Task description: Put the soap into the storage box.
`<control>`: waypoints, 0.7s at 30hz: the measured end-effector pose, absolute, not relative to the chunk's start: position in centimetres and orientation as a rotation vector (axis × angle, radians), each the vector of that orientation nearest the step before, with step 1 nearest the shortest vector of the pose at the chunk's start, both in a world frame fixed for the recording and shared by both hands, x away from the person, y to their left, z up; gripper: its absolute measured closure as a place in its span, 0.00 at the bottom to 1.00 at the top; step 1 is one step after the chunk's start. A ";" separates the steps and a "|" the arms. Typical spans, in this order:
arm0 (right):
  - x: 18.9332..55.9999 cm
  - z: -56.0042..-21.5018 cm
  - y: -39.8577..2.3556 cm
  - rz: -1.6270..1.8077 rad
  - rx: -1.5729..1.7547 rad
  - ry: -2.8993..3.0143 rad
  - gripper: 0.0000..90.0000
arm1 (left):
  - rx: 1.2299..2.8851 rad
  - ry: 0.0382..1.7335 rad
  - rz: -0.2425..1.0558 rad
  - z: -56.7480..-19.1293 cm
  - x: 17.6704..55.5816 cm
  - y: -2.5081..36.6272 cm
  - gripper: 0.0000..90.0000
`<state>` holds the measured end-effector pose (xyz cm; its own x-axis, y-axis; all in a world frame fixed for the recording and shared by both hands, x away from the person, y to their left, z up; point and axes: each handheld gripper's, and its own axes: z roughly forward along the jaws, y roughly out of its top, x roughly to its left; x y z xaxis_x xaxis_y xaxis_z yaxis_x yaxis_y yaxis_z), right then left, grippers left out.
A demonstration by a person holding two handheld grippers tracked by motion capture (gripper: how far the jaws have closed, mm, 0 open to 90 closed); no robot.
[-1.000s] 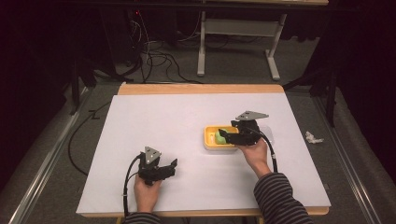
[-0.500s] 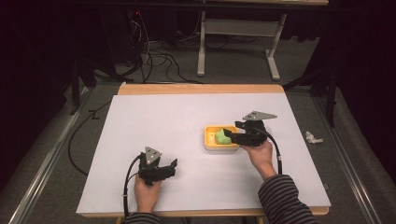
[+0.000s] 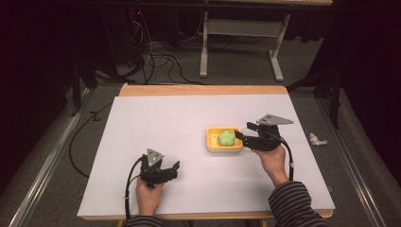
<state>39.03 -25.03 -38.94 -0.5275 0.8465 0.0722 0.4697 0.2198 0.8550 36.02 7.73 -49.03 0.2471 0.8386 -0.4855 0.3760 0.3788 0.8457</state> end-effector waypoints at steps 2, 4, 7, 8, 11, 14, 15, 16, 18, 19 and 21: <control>38.9 -38.8 -25.3 1.246 1.220 2.077 0.41 | 1.211 1.355 0.454 -49.0 36.0 7.8 0.20; 38.8 -38.7 -25.7 1.252 1.227 2.072 0.41 | 1.211 1.354 0.455 -49.0 36.0 7.7 0.20; 38.4 -38.5 -26.2 1.264 1.230 2.055 0.41 | 1.212 1.356 0.457 -49.0 36.0 7.7 0.20; 38.2 -38.5 -26.3 1.267 1.233 2.046 0.40 | 1.211 1.357 0.457 -49.0 36.1 7.7 0.20; 37.6 -38.4 -27.1 1.296 1.244 2.027 0.40 | 1.209 1.355 0.458 -49.0 36.0 7.7 0.20; 36.8 -38.4 -27.9 1.300 1.247 2.001 0.40 | 1.211 1.358 0.452 -49.0 36.0 7.8 0.20; 36.6 -38.4 -28.2 1.300 1.253 1.993 0.40 | 1.211 1.359 0.452 -49.0 36.0 7.8 0.20; 36.5 -38.4 -28.5 1.299 1.262 1.988 0.40 | 1.212 1.358 0.453 -49.0 36.1 7.8 0.20; 36.1 -38.5 -29.0 1.298 1.276 1.977 0.40 | 1.211 1.359 0.449 -49.0 36.1 7.8 0.20; 36.0 -38.5 -29.2 1.293 1.274 1.972 0.40 | 1.209 1.358 0.452 -49.0 36.1 7.8 0.20; 35.7 -38.6 -29.6 1.290 1.278 1.960 0.40 | 1.210 1.359 0.449 -49.0 36.1 7.8 0.20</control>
<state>35.67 -29.60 -38.56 -0.4589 0.8823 0.1047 0.4450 0.1263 0.8866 36.05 7.78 -49.00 0.2427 0.8367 -0.4909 0.3796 0.3838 0.8418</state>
